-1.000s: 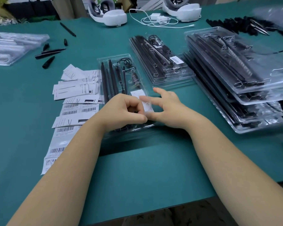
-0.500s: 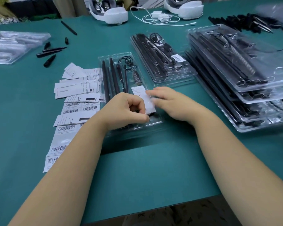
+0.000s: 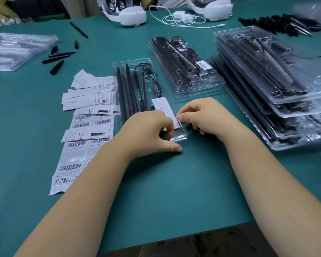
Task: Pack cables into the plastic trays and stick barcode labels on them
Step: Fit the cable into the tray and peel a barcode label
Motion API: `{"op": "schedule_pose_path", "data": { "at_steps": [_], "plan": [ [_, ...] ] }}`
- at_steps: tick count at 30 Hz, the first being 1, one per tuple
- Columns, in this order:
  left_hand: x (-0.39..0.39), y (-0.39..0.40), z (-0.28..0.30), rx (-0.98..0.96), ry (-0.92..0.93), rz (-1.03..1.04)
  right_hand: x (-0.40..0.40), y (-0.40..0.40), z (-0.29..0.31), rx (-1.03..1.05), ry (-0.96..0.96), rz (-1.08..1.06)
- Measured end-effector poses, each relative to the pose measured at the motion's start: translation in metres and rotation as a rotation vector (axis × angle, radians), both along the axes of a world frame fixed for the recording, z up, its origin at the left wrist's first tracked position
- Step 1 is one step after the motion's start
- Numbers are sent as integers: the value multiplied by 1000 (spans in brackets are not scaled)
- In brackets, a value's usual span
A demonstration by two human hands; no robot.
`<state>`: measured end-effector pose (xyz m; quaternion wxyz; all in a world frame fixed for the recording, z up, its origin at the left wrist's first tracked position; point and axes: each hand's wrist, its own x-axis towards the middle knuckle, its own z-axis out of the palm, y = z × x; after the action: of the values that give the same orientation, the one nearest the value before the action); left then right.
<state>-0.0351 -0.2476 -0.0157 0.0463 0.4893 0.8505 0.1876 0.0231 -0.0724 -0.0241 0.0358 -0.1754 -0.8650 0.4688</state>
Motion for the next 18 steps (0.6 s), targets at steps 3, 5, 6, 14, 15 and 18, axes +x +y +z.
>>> {"op": "schedule_pose_path", "data": {
  "at_steps": [3,5,6,14,15,18],
  "plan": [
    [3,0,-1,125,-6,130,-2,-2,-2,-86,-13,-31],
    [-2,-4,1,173,53,287,-4,-4,-2,-130,-22,-74],
    [-7,-6,0,121,93,340,-5,-5,-3,-139,-16,-95],
    [-17,-12,-3,-99,45,308,-3,-8,1,-90,6,-128],
    [-18,-13,-3,-80,30,304,-4,-8,3,-77,6,-129],
    [-18,-14,-3,-30,-3,296,-2,-9,8,-231,-47,-122]
  ]
}}
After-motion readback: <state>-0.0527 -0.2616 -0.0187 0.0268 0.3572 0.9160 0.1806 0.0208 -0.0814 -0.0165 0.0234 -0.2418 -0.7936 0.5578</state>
